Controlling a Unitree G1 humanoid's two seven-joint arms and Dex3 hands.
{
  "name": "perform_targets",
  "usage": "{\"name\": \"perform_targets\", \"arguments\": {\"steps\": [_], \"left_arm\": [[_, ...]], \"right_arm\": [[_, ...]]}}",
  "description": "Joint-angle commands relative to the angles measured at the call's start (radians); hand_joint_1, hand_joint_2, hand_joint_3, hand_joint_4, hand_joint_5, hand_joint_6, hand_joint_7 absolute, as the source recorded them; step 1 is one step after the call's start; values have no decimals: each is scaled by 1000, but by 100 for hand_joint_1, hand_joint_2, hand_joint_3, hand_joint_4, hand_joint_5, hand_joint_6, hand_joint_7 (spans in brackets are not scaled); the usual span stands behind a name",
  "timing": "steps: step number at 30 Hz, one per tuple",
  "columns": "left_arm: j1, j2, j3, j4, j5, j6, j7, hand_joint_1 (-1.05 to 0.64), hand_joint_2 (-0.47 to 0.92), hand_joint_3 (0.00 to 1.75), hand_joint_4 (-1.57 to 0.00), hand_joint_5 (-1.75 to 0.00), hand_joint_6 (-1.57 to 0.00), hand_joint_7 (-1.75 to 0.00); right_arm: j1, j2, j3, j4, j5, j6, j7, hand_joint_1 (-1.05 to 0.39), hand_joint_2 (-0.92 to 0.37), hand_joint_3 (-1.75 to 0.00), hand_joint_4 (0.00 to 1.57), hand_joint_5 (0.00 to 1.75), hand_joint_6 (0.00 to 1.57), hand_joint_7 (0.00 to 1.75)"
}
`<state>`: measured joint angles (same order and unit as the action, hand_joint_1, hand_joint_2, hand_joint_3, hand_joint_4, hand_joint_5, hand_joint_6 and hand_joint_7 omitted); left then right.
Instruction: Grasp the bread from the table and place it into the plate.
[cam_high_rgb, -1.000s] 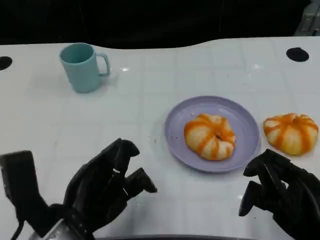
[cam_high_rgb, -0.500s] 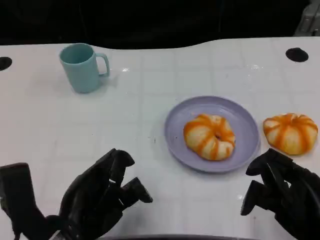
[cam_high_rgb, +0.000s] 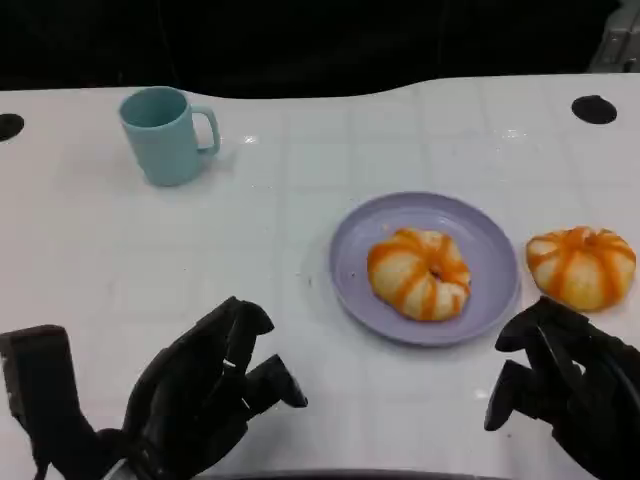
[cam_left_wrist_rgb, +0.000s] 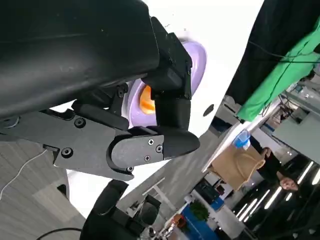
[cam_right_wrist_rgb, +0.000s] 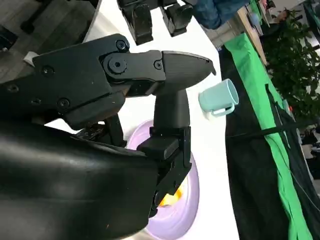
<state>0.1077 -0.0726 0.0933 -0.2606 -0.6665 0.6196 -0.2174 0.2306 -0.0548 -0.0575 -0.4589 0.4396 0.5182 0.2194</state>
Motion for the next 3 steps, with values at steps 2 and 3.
{"name": "perform_targets", "arguments": {"steps": [2,3], "left_arm": [[-6,19,0,11,12,-29,-19,-54,92,47,-77,-175,-55,-175],[-6,20,-1,12,12,-30,-18,-54,92,48,-77,-175,-55,-175]], "right_arm": [[2,-11,-5,12,-4,-25,6,-46,-92,-39,66,175,51,161],[2,-11,-4,13,-5,-26,5,-46,-92,-39,66,175,51,161]]}}
